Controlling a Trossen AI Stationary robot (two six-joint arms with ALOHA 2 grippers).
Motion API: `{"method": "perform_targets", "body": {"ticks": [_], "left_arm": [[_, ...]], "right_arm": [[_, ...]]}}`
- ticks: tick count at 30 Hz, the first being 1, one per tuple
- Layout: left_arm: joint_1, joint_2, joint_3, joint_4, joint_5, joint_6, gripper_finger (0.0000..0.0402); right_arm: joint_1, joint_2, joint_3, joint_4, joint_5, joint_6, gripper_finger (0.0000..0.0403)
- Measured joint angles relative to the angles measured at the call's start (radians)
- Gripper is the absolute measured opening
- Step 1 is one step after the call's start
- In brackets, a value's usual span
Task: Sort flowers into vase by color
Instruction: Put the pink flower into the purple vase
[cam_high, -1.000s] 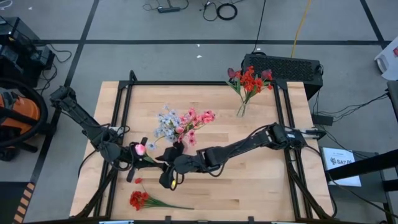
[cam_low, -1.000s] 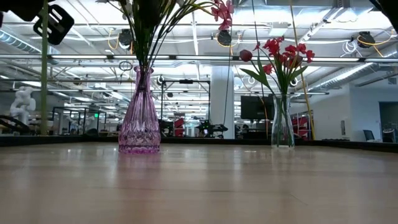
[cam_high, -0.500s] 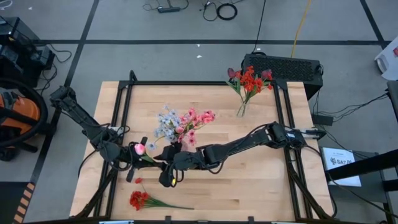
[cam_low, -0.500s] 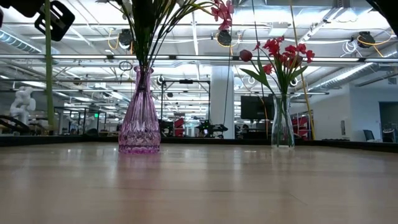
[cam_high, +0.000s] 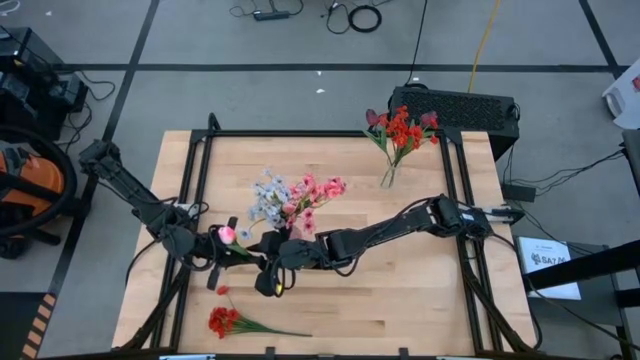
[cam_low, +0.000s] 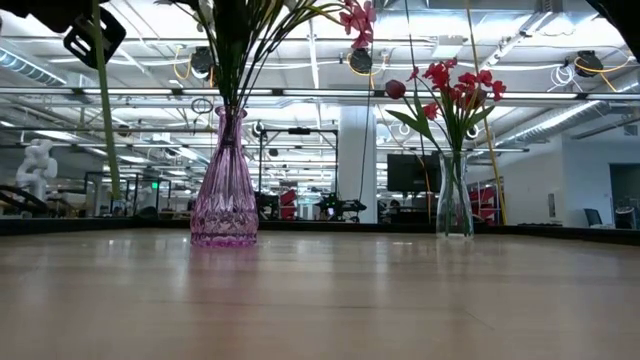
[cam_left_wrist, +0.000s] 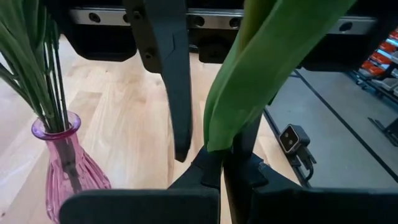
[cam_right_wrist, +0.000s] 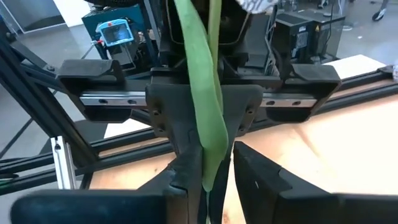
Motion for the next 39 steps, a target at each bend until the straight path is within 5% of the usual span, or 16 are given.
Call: {"method": "perform_targets", "body": {"ticks": [7,13,17,23,26,33,39], "left_arm": [[0.009,0.001,0.0,0.01,0.002,0.0,0.0009],[0.01,0.001,0.0,0.02,0.053,0.0,0.0062],[0.01,-0.008,0.002,0.023,0.06,-0.002,0.0089],[0.009,-0.066,0.002,0.008,0.067,0.002,0.0118],[0.009,-0.105,0.002,-0.02,0.066,0.002,0.0124],[0.009,-0.167,0.002,-0.118,0.064,-0.055,0.0124],[0.01,-0.172,0.002,-0.175,0.07,-0.054,0.0124]], "right_arm": [[0.002,-0.002,0.0,0.002,-0.002,-0.074,0.0011],[0.019,-0.007,0.0,0.002,0.025,-0.087,0.0004],[0.07,-0.039,-0.003,-0.036,0.194,-0.129,0.0002],[0.18,-0.106,-0.002,-0.226,0.582,-0.096,0.0001],[0.244,-0.132,-0.002,-0.402,0.749,0.051,0.0001],[0.364,-0.162,-0.004,-0.855,0.952,0.76,0.0],[0.405,-0.161,-0.12,-0.897,1.099,1.093,0.0]]}}
